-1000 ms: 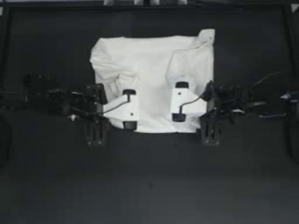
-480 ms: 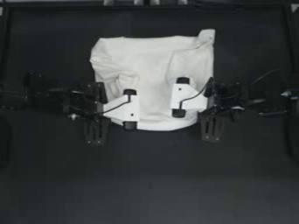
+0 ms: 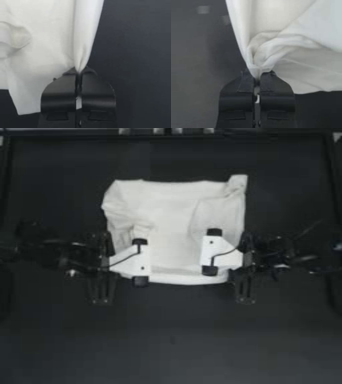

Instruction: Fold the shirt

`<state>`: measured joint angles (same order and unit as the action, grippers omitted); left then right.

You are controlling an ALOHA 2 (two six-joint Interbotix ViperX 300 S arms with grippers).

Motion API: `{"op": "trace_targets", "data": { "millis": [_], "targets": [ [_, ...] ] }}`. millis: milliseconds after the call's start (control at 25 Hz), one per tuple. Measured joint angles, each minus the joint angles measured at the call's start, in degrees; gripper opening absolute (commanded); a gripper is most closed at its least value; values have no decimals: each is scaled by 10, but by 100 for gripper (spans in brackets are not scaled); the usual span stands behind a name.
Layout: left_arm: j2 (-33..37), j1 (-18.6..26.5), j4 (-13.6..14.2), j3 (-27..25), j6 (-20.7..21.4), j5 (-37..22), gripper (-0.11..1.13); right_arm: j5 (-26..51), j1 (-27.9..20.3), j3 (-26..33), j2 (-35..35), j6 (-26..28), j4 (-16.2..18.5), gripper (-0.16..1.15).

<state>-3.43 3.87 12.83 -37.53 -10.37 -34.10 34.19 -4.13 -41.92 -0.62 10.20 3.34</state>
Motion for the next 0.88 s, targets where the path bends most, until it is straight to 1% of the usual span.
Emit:
{"op": "trace_targets", "data": {
  "millis": [240,360,440,600,680,760,800,880],
  "targets": [
    [39,-52,29,-1,-80,-6,5,15,28,-11,-46,47,0,6],
    [57,-79,43,-1,-121,-12,5,18,53,-19,-71,84,3,6],
    [69,-100,59,-1,-151,-24,5,19,70,-24,-91,119,10,6],
    [86,-143,96,-1,-219,-54,5,30,110,-31,-122,197,37,6],
    [92,-163,112,1,-255,-66,5,39,130,-33,-132,241,56,6],
    [98,-181,120,4,-282,-75,5,51,156,-33,-144,291,80,6],
    [99,-193,124,7,-300,-81,5,54,167,-33,-149,308,88,6],
    [99,-210,126,13,-321,-89,5,64,192,-31,-159,352,106,6]
  ]
}}
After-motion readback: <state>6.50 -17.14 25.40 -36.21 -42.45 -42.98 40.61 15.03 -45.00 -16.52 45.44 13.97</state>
